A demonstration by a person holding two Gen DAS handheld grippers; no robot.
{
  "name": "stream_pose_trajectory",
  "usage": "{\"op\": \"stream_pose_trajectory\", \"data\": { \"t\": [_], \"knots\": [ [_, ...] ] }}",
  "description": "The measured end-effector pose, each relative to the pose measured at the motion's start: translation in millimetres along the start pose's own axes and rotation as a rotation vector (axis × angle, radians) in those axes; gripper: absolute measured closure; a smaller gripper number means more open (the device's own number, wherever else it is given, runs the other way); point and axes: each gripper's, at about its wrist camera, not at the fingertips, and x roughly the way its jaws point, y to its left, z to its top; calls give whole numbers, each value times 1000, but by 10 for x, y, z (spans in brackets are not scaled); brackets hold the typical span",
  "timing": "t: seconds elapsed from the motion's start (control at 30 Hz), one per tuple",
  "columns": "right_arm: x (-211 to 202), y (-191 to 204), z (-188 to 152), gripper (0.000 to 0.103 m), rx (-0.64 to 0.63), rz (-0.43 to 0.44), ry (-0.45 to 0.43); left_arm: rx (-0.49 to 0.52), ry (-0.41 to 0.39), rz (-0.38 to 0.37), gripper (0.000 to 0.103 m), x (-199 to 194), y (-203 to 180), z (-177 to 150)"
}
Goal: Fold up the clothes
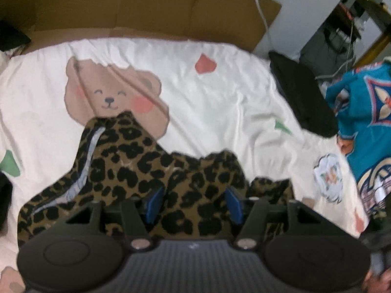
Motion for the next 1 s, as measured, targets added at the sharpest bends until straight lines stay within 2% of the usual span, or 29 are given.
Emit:
{"op": "stream_pose_trajectory", "data": {
  "t": [0.03,0.13,0.23,0.43,0.8,1.0],
  "knots": [
    [-68,39,29,44,-15,0,-31,-1,6,7,42,16,0,-20],
    [-195,92,140,41,-8,22,-87,0,18,20,39,40,-5,-70],
    [-230,63,259,39,32,33,-103,22,22,30,38,35,-42,-101],
    [-88,123,452,36,52,3,-103,1,22,22,39,-28,-29,-30],
    [43,446,745,29,-29,-49,-98,30,-27,14,39,-215,-90,345],
    [253,441,814,26,-55,-107,-40,55,-14,30,39,-207,-137,544]
  ]
}}
